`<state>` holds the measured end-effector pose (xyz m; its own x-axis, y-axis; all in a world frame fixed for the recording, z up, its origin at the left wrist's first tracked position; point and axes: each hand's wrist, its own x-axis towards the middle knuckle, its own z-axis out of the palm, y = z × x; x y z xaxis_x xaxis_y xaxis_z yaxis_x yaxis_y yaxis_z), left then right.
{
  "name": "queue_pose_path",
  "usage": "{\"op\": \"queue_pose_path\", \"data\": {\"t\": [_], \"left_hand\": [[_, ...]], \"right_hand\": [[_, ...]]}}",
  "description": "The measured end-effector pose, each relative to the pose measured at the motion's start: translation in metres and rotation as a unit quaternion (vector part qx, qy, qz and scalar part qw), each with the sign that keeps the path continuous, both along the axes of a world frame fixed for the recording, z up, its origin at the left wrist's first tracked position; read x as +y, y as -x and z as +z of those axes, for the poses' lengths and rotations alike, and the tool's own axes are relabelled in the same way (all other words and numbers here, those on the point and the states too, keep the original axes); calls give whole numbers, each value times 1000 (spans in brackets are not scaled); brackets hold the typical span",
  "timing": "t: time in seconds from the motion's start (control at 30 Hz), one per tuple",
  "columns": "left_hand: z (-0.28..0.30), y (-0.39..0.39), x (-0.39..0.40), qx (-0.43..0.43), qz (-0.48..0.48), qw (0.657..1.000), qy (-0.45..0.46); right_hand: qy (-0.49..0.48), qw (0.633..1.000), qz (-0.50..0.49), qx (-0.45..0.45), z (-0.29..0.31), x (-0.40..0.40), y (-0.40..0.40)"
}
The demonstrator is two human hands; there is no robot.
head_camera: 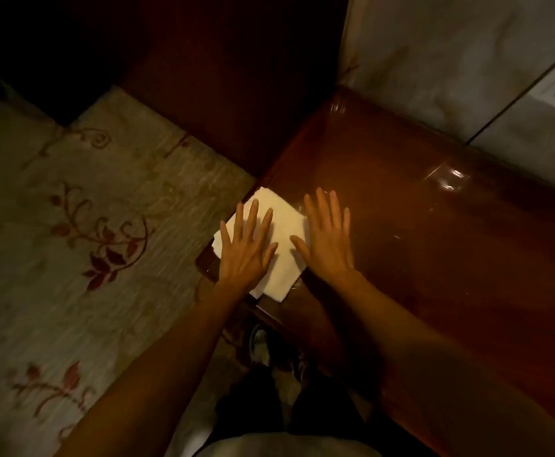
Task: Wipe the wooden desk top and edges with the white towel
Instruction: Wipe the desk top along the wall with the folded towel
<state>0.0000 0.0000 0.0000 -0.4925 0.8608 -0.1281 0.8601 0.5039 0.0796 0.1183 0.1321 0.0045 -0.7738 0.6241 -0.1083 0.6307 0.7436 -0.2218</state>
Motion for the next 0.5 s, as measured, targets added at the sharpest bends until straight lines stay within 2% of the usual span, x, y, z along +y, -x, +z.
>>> {"op": "queue_pose_path", "data": {"t": [0.13,0.27,0.5], "left_hand": [[-22,6,-15,-21,-8,999,39],[-37,23,-16,-55,-57,997,22],[-56,44,-10,-59,-112,992,-13]], "right_hand": [[33,998,29,-44,-21,-22,12],[71,997,22,-27,-35,-43,24],[66,992,-95,48,-51,-70,45]]}}
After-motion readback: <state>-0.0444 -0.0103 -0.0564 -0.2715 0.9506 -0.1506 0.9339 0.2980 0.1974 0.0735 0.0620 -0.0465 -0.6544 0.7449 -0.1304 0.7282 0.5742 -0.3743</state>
